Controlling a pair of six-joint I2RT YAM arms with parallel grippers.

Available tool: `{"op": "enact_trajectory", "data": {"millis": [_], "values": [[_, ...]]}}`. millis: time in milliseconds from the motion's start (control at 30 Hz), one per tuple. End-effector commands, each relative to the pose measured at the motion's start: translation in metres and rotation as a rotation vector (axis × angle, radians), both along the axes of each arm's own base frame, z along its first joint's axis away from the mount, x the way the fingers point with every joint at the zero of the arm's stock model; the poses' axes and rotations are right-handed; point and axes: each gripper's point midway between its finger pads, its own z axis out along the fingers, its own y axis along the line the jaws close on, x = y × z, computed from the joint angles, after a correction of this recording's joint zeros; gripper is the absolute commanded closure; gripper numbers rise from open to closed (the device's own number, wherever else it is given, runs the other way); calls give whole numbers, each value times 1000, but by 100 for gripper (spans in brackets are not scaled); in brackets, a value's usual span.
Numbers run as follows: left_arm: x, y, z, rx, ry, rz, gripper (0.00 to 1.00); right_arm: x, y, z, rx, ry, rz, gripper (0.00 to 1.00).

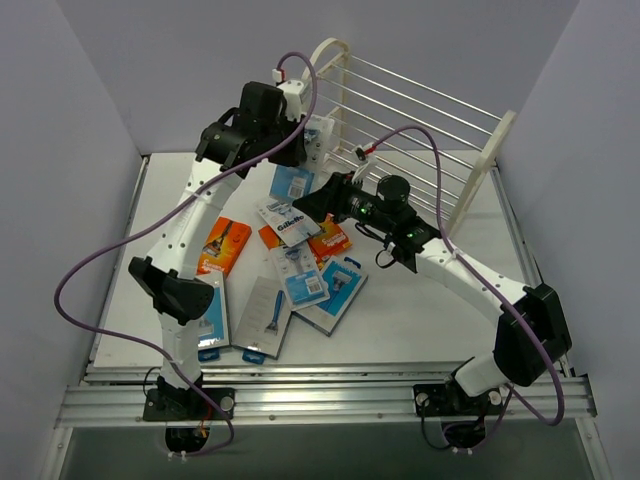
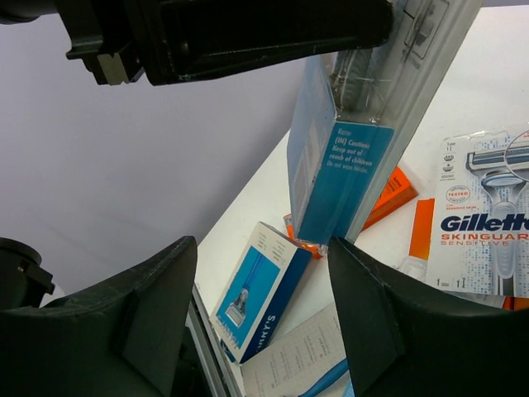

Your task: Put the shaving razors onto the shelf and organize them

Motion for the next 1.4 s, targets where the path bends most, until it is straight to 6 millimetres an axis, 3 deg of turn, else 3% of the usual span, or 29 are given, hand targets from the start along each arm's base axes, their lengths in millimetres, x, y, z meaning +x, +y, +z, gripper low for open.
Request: {"op": "enact_trajectory", "data": {"millis": [0, 400, 800, 1033, 1367], "values": [[-7, 11, 55, -64, -135, 38, 98, 1, -3, 21, 23, -64, -32, 40], [0, 38, 41, 68, -141, 132, 98, -1, -7, 17, 1, -63, -43, 42], [-8, 13, 44, -38, -111, 60, 98, 3, 0, 24, 38, -61, -24, 41], [-14, 9, 54, -79, -118, 48, 98, 8, 2, 16, 32, -47, -32, 42], [-19, -3, 51, -139, -95, 8, 98, 12, 5, 21, 54, -47, -33, 53]]}}
